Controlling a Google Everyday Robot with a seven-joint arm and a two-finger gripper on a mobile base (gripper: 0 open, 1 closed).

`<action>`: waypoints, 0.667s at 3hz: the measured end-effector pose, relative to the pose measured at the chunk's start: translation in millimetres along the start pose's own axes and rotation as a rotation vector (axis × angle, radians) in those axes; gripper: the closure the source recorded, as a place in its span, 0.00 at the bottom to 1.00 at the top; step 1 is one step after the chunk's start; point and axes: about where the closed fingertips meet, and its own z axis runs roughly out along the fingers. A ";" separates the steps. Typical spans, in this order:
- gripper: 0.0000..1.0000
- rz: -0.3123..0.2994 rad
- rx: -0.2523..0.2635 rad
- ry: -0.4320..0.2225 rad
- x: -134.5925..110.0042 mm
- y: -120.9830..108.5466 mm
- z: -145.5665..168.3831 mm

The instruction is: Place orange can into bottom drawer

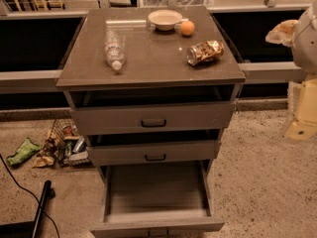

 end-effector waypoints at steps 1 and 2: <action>0.00 -0.068 0.012 -0.024 -10.6 10.2 -9.0; 0.00 -0.131 0.025 -0.044 -21.5 19.8 -18.8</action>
Offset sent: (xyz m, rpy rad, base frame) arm -0.0242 0.0179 0.0039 -0.0035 -0.0232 0.1451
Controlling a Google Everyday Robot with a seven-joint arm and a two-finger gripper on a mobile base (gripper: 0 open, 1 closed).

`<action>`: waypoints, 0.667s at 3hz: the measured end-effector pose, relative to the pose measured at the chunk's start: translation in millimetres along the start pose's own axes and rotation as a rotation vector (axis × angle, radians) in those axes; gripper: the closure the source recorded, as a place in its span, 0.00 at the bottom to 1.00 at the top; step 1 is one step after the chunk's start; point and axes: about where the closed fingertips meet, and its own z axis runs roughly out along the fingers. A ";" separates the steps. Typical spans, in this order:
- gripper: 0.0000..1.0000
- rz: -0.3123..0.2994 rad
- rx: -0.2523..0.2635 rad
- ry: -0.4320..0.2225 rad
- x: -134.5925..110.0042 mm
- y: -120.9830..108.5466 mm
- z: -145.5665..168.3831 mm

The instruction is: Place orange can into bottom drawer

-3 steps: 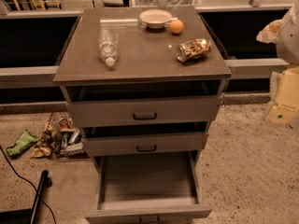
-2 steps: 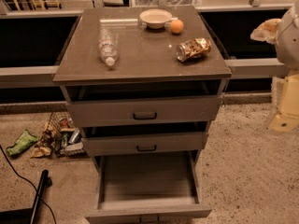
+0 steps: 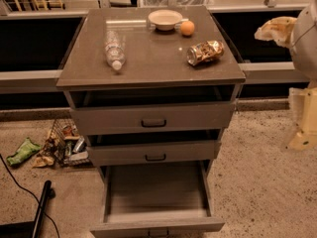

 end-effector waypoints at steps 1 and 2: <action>0.00 0.000 0.000 0.000 0.0 -0.1 0.1; 0.00 -0.022 0.038 0.026 6.9 -13.2 7.9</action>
Offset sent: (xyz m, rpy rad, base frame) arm 0.0412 -0.0214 -0.0219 -0.0713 -0.0644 -0.0009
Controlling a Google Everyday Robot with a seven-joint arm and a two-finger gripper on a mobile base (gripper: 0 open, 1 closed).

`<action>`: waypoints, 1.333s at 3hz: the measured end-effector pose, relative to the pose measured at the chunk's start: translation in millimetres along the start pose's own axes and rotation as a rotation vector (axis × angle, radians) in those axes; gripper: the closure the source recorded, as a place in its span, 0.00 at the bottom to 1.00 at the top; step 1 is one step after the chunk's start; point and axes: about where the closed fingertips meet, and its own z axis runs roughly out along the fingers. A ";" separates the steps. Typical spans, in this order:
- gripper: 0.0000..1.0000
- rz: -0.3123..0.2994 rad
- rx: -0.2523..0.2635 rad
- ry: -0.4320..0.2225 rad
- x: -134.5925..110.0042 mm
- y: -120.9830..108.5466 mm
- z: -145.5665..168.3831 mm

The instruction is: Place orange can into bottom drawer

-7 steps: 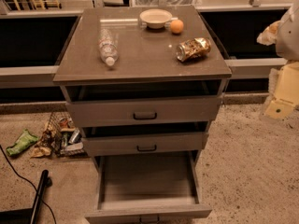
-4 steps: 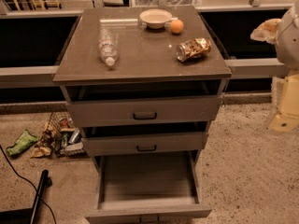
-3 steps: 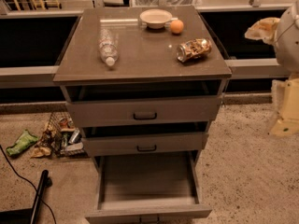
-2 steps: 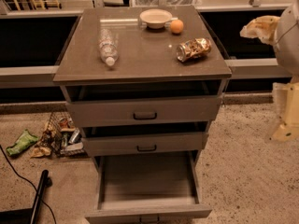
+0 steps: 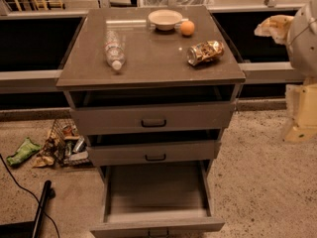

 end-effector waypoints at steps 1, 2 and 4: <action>0.00 -0.019 0.021 -0.013 21.0 -26.0 18.8; 0.00 -0.016 0.005 -0.066 39.8 -54.1 44.6; 0.00 0.005 -0.038 -0.144 53.4 -89.8 82.3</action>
Offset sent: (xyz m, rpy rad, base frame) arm 0.1216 -0.0529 -0.0459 0.1242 0.0265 0.0666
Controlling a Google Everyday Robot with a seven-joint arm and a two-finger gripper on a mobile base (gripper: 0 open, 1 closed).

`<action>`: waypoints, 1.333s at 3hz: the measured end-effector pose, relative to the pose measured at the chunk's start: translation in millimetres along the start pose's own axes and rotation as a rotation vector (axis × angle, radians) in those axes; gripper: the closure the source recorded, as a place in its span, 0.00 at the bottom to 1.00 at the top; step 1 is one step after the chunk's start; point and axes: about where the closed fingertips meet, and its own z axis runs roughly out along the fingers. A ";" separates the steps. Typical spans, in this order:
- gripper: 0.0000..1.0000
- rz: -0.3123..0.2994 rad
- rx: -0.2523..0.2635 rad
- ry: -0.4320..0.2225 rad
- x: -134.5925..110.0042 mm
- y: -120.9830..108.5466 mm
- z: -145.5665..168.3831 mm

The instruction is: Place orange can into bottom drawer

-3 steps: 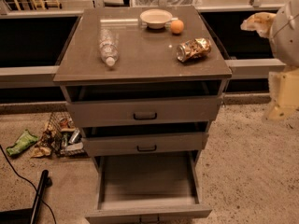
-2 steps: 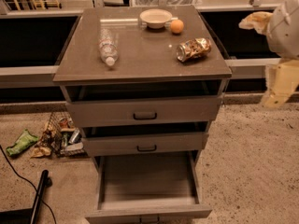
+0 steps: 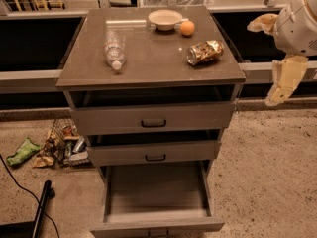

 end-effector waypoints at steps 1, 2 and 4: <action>0.00 -0.005 -0.003 -0.014 4.4 -13.3 11.2; 0.00 -0.013 -0.028 -0.061 15.2 -39.9 33.2; 0.00 -0.014 -0.013 -0.139 27.4 -100.2 77.3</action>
Offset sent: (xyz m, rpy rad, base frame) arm 0.1059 -0.0173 -0.0270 0.1111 0.0341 0.0726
